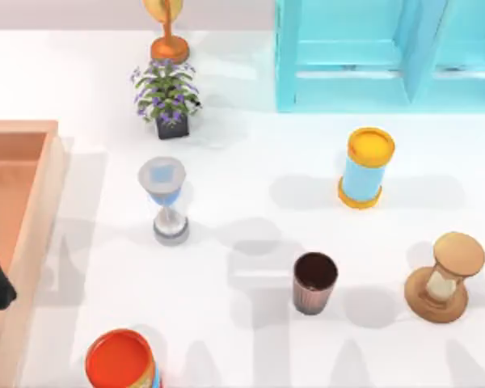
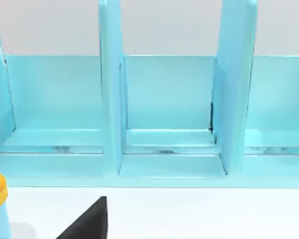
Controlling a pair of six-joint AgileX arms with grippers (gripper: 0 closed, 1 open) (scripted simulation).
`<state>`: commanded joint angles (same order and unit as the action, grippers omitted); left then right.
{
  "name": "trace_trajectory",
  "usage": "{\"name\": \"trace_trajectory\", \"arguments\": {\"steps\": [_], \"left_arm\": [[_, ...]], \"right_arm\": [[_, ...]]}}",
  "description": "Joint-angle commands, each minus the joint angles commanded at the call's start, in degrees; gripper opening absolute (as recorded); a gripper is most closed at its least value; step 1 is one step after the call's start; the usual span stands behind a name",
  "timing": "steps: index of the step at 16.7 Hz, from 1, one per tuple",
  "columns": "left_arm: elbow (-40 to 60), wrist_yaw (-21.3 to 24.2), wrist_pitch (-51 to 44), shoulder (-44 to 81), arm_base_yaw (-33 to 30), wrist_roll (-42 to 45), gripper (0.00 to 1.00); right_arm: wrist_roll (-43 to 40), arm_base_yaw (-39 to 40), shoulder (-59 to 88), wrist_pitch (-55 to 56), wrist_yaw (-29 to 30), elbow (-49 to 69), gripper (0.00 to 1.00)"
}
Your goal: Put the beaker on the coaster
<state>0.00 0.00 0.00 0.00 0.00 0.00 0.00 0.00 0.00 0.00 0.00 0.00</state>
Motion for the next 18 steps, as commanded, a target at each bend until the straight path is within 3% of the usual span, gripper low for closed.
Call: {"name": "trace_trajectory", "arguments": {"steps": [4, 8, 18], "left_arm": [[0.00, 0.00, 0.00, 0.00, 0.00, 0.00, 1.00], [0.00, 0.00, 0.00, 0.00, 0.00, 0.00, 1.00], [0.00, 0.00, 0.00, 0.00, 0.00, 0.00, 1.00]], "right_arm": [[-0.62, 0.90, 1.67, -1.03, -0.01, 1.69, 1.00], [-4.27, 6.10, 11.63, -7.59, -0.53, 10.51, 1.00], [-22.19, 28.56, 61.03, -44.57, -4.33, 44.20, 1.00]]}}
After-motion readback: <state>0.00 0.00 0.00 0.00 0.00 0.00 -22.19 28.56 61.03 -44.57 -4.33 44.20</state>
